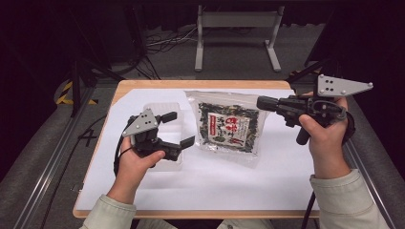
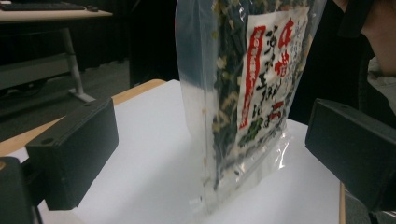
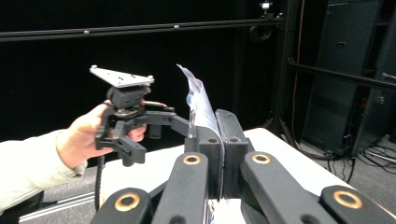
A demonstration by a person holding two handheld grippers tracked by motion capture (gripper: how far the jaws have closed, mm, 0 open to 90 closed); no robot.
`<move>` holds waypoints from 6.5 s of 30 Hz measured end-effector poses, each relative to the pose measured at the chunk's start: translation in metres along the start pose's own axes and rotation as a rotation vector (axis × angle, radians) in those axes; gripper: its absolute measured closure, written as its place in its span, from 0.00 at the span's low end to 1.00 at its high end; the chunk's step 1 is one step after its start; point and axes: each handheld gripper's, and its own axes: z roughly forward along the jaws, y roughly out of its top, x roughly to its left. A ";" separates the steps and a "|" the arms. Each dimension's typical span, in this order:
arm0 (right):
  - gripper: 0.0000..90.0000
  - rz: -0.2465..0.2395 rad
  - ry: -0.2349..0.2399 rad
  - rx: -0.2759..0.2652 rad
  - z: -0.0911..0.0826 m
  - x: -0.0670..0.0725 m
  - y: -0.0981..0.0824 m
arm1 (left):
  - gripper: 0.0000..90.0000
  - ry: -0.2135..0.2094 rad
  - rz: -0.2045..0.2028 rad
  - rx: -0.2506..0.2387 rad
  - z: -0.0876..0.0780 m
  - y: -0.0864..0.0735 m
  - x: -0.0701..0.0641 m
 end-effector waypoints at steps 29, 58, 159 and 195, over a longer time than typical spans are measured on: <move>1.00 0.029 0.096 -0.047 0.012 0.003 -0.010 | 0.14 -0.180 0.033 -0.073 0.044 -0.004 -0.001; 0.95 0.026 0.074 -0.066 0.008 -0.002 -0.016 | 0.78 -0.362 0.087 -0.076 0.041 0.003 -0.010; 0.32 0.106 -0.419 0.212 -0.024 -0.041 -0.166 | 0.80 0.203 -0.021 -0.071 -0.050 -0.035 0.093; 0.32 0.139 -0.413 0.213 -0.025 -0.043 -0.174 | 0.80 0.213 -0.081 0.012 -0.042 -0.065 0.101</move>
